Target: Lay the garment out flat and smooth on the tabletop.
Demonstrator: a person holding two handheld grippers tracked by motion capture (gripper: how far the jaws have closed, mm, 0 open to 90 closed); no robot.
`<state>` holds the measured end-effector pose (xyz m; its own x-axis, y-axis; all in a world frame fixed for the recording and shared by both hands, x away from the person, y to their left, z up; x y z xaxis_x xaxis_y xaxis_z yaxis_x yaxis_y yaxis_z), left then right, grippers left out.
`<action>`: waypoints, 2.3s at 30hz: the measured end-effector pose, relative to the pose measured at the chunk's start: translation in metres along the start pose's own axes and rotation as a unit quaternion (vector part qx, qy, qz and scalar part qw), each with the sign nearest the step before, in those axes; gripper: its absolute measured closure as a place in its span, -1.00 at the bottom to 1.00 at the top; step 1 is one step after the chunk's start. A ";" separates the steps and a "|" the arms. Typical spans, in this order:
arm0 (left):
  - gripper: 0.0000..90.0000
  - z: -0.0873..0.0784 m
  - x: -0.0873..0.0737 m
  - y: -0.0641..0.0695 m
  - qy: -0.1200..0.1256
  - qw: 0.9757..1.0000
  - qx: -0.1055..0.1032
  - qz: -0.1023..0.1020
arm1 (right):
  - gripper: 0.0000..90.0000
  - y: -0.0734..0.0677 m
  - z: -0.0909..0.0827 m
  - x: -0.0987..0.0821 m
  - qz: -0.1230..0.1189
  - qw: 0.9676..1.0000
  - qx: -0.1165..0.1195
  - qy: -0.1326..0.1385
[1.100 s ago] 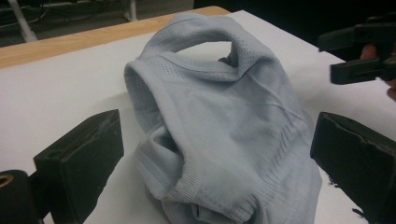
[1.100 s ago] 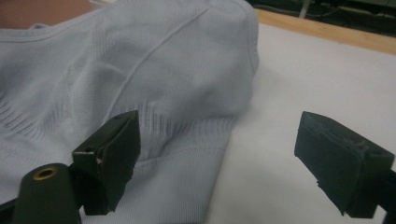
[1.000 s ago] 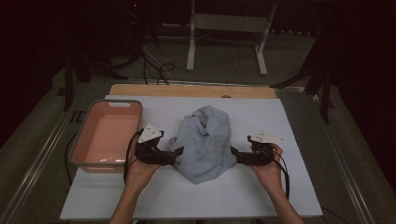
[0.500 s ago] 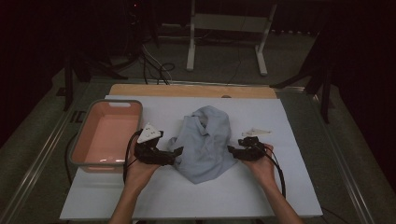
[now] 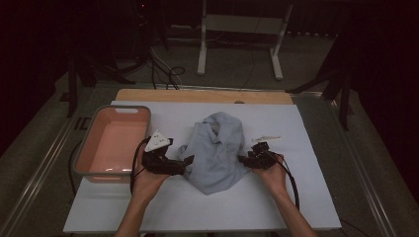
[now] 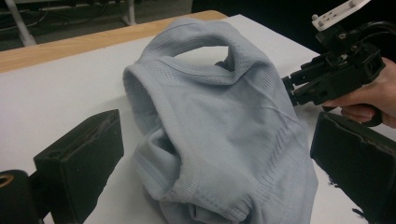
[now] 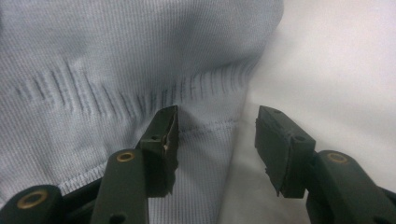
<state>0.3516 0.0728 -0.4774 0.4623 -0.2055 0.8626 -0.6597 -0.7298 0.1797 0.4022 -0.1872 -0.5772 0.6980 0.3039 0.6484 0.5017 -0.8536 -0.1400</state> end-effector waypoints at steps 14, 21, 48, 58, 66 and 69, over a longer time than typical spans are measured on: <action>-0.92 0.001 -0.001 0.001 -0.002 1.000 -0.004 0.001 | 0.88 -0.009 -0.011 -0.004 -0.058 0.998 -0.015 -0.016; -0.91 0.001 -0.001 0.002 -0.003 1.000 -0.005 0.002 | 0.89 -0.018 -0.024 -0.008 -0.095 0.995 -0.023 -0.015; -0.90 -0.002 0.000 0.002 0.002 1.000 -0.003 0.001 | 0.89 -0.033 -0.088 -0.051 -0.124 0.992 -0.026 -0.007; -0.89 0.000 -0.001 0.005 -0.002 1.000 -0.006 0.003 | 0.89 -0.027 -0.105 -0.069 -0.121 0.992 -0.040 -0.011; -0.87 0.002 -0.004 0.009 -0.007 1.000 -0.014 0.003 | 0.89 -0.018 -0.106 -0.072 -0.112 0.992 -0.050 -0.011; -0.84 0.005 -0.007 0.012 -0.014 1.000 -0.018 0.002 | 0.89 -0.014 -0.105 -0.073 -0.107 0.993 -0.052 -0.011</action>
<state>0.3437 0.0625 -0.4839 0.4751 -0.2270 0.8501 -0.6826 -0.7047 0.1933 0.2908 -0.2417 -0.5439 0.5927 0.4920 0.6376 0.5855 -0.8069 0.0783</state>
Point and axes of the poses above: each handheld gripper's, and its own axes: z roughly forward along the jaws, x roughly out of its top, y roughly to its right, the point moved 8 cm from there along z, roughly forward along the jaws, and after that the axes turned 2 degrees about -z, right-handed, at the moved point
